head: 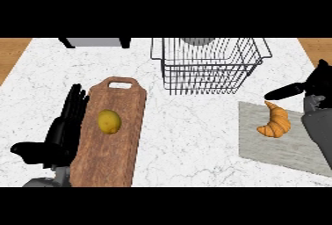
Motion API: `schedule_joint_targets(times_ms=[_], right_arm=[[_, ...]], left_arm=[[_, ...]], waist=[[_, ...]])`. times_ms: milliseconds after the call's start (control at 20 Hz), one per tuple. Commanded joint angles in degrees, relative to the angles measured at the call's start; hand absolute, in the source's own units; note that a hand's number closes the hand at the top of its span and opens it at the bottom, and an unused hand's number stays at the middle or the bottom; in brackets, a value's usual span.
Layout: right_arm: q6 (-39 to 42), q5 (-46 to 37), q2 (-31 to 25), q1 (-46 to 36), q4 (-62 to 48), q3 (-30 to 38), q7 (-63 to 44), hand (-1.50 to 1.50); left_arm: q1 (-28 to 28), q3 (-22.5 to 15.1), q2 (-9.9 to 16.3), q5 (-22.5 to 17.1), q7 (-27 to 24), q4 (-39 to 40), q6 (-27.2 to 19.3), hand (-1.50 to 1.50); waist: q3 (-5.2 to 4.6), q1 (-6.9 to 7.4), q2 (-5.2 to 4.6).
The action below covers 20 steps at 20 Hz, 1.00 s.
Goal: Pick the croissant from the placemat and place it in the basket
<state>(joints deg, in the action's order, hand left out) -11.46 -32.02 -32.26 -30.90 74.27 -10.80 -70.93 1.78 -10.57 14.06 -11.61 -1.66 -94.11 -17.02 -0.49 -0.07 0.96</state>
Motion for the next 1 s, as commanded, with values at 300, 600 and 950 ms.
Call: schedule_joint_targets(times_ms=[300,600,950], right_arm=[[9.7,-4.3,5.3,-1.9,0.2,3.2,-14.3,-1.5],[9.9,-9.2,9.7,1.5,3.8,5.2,-14.3,-1.5],[11.8,-15.1,13.8,4.6,8.5,7.3,-14.3,-1.5]], left_arm=[[-1.6,2.1,1.5,-0.9,0.0,-0.9,1.3,0.0],[0.2,2.1,0.3,-0.4,-0.2,0.5,1.5,0.0],[0.3,2.8,0.2,-0.7,1.0,-1.0,1.9,0.0]], waist=[[0.2,-0.77,-0.13],[0.34,-0.82,-0.58],[0.4,-0.42,-0.67]])
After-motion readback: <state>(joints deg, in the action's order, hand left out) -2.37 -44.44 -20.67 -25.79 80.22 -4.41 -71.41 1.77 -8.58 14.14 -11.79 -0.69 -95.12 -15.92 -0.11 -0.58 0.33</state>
